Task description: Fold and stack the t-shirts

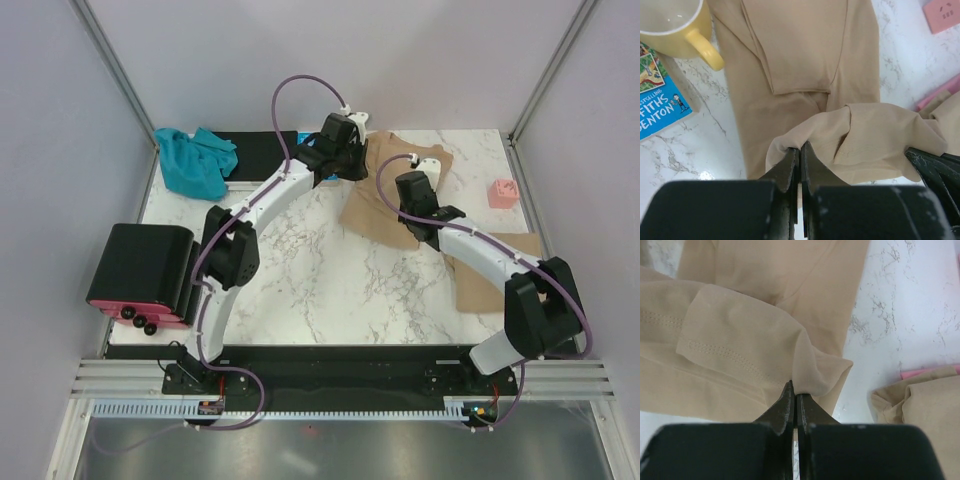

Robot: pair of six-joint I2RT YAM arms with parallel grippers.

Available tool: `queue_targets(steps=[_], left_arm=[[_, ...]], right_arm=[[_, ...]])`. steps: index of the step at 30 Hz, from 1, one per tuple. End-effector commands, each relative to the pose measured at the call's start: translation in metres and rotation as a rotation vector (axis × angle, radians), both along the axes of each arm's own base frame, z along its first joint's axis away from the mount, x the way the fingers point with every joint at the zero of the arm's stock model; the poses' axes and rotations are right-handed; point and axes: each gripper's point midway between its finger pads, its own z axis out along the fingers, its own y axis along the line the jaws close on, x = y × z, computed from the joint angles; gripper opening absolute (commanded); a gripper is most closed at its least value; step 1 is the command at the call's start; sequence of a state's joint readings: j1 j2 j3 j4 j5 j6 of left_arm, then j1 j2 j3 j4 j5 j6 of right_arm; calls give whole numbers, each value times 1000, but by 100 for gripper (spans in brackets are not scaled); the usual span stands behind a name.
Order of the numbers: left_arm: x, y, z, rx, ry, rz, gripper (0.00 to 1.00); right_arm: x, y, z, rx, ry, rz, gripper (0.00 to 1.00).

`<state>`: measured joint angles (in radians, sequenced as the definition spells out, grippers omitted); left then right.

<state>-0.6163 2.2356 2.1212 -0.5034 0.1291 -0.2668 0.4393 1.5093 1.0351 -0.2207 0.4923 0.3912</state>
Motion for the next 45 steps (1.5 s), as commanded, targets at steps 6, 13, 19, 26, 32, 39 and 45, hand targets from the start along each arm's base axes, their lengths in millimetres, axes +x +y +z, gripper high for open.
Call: queue_targets(steps=[6, 13, 19, 26, 32, 39, 45], left_arm=[[15, -8, -45, 54, 21, -43, 2], [21, -14, -63, 52, 42, -43, 2], [26, -16, -60, 43, 36, -34, 3], [31, -12, -69, 45, 51, -12, 11], [36, -10, -74, 48, 58, -1, 22], [40, -9, -75, 29, 62, -14, 45], [47, -7, -57, 8, 30, -7, 58]], right_arm=[[25, -14, -14, -42, -41, -111, 0], [34, -23, -30, -64, -22, -145, 0], [42, -23, -45, -50, 12, -146, 0], [55, -21, -49, -50, 24, -134, 1], [65, -22, -47, -51, 17, -143, 10], [69, -28, -45, -44, 8, -170, 29], [80, -38, -43, -25, -6, -214, 39]])
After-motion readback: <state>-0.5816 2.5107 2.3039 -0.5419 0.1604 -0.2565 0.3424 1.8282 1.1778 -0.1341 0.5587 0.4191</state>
